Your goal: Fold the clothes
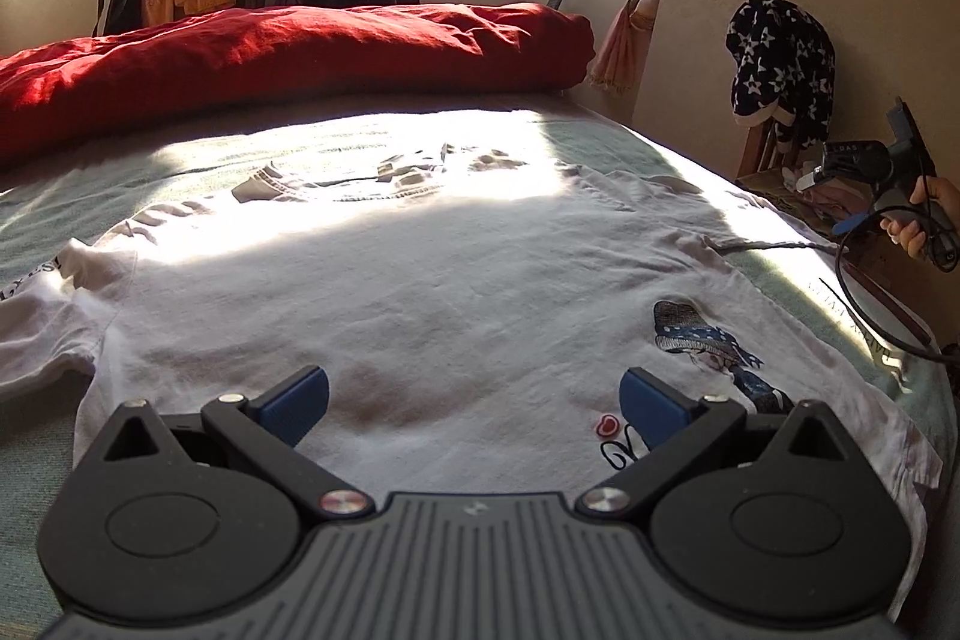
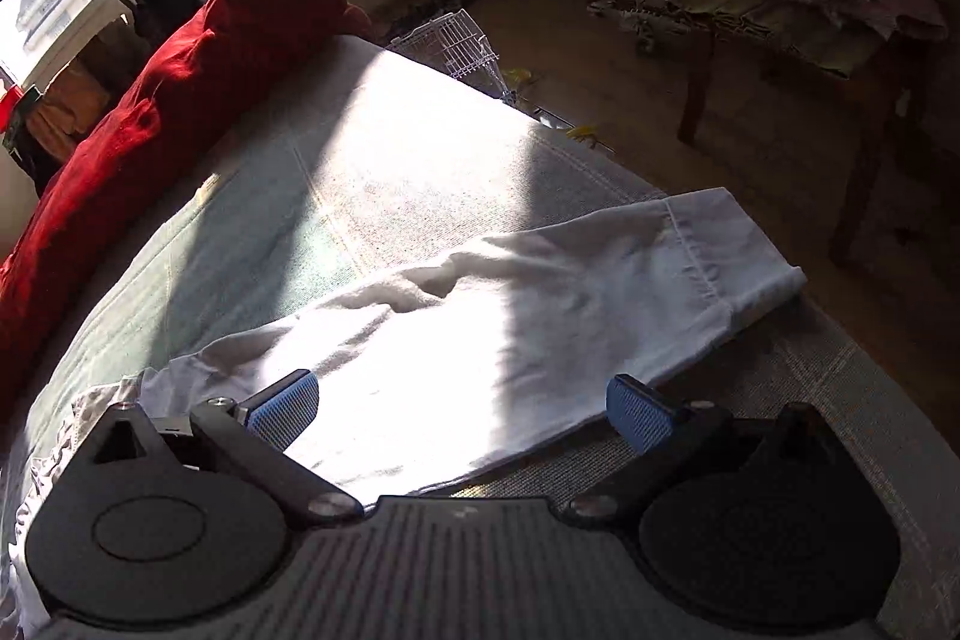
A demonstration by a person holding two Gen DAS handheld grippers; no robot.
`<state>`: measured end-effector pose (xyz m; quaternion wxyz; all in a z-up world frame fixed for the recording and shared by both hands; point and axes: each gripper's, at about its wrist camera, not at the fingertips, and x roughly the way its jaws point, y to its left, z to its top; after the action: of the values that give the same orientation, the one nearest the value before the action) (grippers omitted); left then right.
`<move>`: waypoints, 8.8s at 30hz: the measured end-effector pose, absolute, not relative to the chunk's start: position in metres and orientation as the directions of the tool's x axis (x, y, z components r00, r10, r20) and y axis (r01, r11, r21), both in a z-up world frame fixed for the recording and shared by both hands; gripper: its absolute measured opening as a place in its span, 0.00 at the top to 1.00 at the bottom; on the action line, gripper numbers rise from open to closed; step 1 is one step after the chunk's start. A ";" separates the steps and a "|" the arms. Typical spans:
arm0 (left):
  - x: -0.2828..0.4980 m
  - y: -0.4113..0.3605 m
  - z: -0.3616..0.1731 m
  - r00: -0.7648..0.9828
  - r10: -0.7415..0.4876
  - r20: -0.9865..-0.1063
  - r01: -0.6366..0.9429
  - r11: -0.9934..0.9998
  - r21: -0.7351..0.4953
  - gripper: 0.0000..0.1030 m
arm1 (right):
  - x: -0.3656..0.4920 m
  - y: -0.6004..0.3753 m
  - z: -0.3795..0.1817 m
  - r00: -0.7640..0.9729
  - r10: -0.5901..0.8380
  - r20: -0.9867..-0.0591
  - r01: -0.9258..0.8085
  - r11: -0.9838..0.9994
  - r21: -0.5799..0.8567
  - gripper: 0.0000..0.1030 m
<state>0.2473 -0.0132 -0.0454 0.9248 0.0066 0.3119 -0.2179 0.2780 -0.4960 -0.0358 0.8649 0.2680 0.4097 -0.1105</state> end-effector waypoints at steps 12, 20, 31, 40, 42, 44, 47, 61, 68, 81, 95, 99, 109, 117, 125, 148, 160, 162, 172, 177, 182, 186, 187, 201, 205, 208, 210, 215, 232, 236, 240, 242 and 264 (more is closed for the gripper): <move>0.236 0.016 -0.021 0.753 -0.387 -0.532 0.364 0.919 -0.152 0.01 | 0.299 -0.264 0.000 0.577 0.342 -0.742 -0.151 0.937 0.315 0.00; 0.236 0.032 -0.014 0.757 -0.396 -0.520 0.352 0.917 -0.186 0.01 | 0.309 -0.188 -0.053 0.465 0.367 -0.806 -0.167 0.930 0.327 0.00; 0.226 0.031 -0.007 0.744 -0.450 -0.495 0.393 0.893 -0.221 0.01 | 0.254 -0.176 -0.042 0.493 0.308 -0.814 -0.203 0.950 0.236 0.00; 0.223 0.042 0.000 0.762 -0.442 -0.474 0.375 0.897 -0.234 0.01 | 0.251 -0.150 -0.066 0.540 0.273 -0.796 -0.261 0.954 0.150 0.00; 0.223 0.042 0.000 0.764 -0.439 -0.473 0.373 0.898 -0.233 0.01 | 0.244 -0.145 -0.068 0.557 0.239 -0.795 -0.275 0.957 0.095 0.00; 0.222 0.043 0.001 0.766 -0.436 -0.472 0.370 0.900 -0.232 0.01 | 0.241 -0.148 -0.063 0.540 0.222 -0.812 -0.227 0.967 0.114 0.00; 0.221 0.045 0.003 0.770 -0.432 -0.470 0.365 0.902 -0.231 0.01 | 0.220 -0.154 -0.057 0.534 0.210 -0.819 -0.189 0.974 0.127 0.00; 0.207 0.032 0.009 0.764 -0.462 -0.451 0.414 0.886 -0.206 0.01 | 0.067 -0.156 -0.062 0.545 0.128 -0.829 -0.179 0.983 0.034 0.00; 0.199 0.035 0.016 0.772 -0.470 -0.428 0.425 0.882 -0.203 0.01 | 0.061 -0.149 -0.066 0.556 0.097 -0.826 -0.186 0.982 -0.009 0.00; 0.201 0.038 0.014 0.773 -0.465 -0.432 0.413 0.885 -0.214 0.01 | 0.094 -0.197 -0.070 0.629 0.072 -0.774 -0.030 0.997 0.068 0.00; 0.201 0.042 0.015 0.783 -0.435 -0.445 0.396 0.900 -0.183 0.01 | 0.070 -0.194 -0.063 0.607 0.097 -0.789 0.006 0.992 0.127 0.00; 0.198 0.054 0.021 0.809 -0.398 -0.433 0.361 0.917 -0.169 0.01 | 0.071 -0.170 -0.051 0.632 0.114 -0.766 -0.053 0.993 0.105 0.00; 0.196 0.071 0.025 0.829 -0.374 -0.416 0.329 0.927 -0.179 0.01 | 0.070 -0.126 -0.077 0.612 0.124 -0.781 -0.166 0.986 0.027 0.00; 0.195 0.080 0.027 0.841 -0.358 -0.405 0.307 0.933 -0.186 0.01 | 0.064 -0.124 -0.077 0.623 0.098 -0.776 -0.155 0.988 0.000 0.00; 0.196 0.096 0.028 0.856 -0.331 -0.397 0.267 0.941 -0.208 0.01 | 0.059 -0.096 -0.054 0.649 0.128 -0.750 -0.237 0.971 -0.040 0.00; 0.233 0.000 -0.053 0.592 -0.466 -0.657 0.428 0.873 -0.234 0.01 | 0.049 -0.084 -0.073 0.623 0.176 -0.762 -0.270 0.963 0.001 0.00; 0.244 0.036 -0.057 0.660 -0.342 -0.669 0.275 0.939 -0.208 0.01 | 0.047 -0.084 -0.076 0.634 0.176 -0.753 -0.257 0.966 0.010 0.00; 0.243 0.034 -0.061 0.653 -0.348 -0.672 0.279 0.936 -0.214 0.01 | 0.047 -0.085 -0.076 0.632 0.177 -0.755 -0.257 0.966 0.012 0.00; 0.229 0.047 -0.074 0.634 -0.423 -0.647 0.297 0.906 -0.301 0.01 | 0.051 -0.088 -0.077 0.616 0.200 -0.762 -0.263 0.964 0.041 0.00; 0.222 0.054 -0.071 0.622 -0.424 -0.658 0.255 0.904 -0.342 0.01 | 0.047 -0.092 -0.079 0.637 0.221 -0.739 -0.270 0.961 0.055 0.00; 0.200 0.041 -0.067 0.630 -0.337 -0.700 0.231 0.942 -0.245 0.01 | 0.037 -0.097 -0.081 0.659 0.241 -0.712 -0.292 0.955 0.054 0.00; 0.178 0.033 -0.065 0.648 -0.268 -0.713 0.226 0.962 -0.156 0.01 | 0.028 -0.103 -0.079 0.661 0.263 -0.703 -0.322 0.945 0.051 0.00; 0.171 0.031 -0.066 0.656 -0.251 -0.712 0.233 0.964 -0.125 0.01 | 0.025 -0.104 -0.078 0.667 0.269 -0.694 -0.325 0.944 0.053 0.00; 0.130 0.042 -0.071 0.708 -0.248 -0.661 0.224 0.967 -0.123 0.01 | 0.041 -0.117 -0.025 0.723 0.367 -0.585 -0.366 0.922 0.127 0.00; 0.133 0.054 -0.065 0.705 -0.270 -0.656 0.172 0.962 -0.211 0.01 | 0.090 -0.113 -0.005 0.754 0.393 -0.527 -0.390 0.913 0.122 0.00; 0.136 0.071 -0.053 0.708 -0.273 -0.651 0.096 0.951 -0.295 0.01 | 0.137 -0.108 -0.003 0.705 0.481 -0.521 -0.453 0.871 0.190 0.00; 0.139 0.086 -0.043 0.727 -0.258 -0.637 0.037 0.940 -0.338 0.01 | 0.164 -0.097 -0.009 0.661 0.528 -0.534 -0.506 0.838 0.202 0.00; 0.162 0.125 -0.009 0.767 -0.132 -0.628 -0.119 0.933 -0.340 0.01 | 0.187 -0.082 -0.053 0.532 0.620 -0.577 -0.564 0.768 0.305 0.00; 0.196 0.312 -0.076 0.801 0.041 -0.598 -0.513 0.562 -0.649 0.11 | 0.175 -0.077 -0.071 0.492 0.654 -0.574 -0.605 0.731 0.315 0.00; 0.214 0.296 -0.065 0.769 0.085 -0.634 -0.503 0.692 -0.517 0.11 | 0.175 -0.075 -0.073 0.498 0.648 -0.577 -0.612 0.734 0.297 0.00; 0.233 0.273 -0.048 0.721 0.122 -0.682 -0.441 0.840 -0.316 0.11 | 0.173 -0.071 -0.074 0.508 0.634 -0.583 -0.619 0.739 0.265 0.00; 0.234 0.277 -0.049 0.751 0.064 -0.658 -0.423 0.812 -0.403 0.11 | 0.171 -0.070 -0.074 0.512 0.629 -0.586 -0.622 0.741 0.251 0.00; 0.292 0.205 -0.070 0.653 0.398 -0.644 -0.095 0.887 0.452 0.83 | 0.168 -0.065 -0.077 0.525 0.610 -0.593 -0.635 0.745 0.204 0.00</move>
<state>0.2915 0.2050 -0.0701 0.8884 0.1932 0.3926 0.1387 0.1684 -0.0646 -0.0772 0.8730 -0.0186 0.3320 0.3567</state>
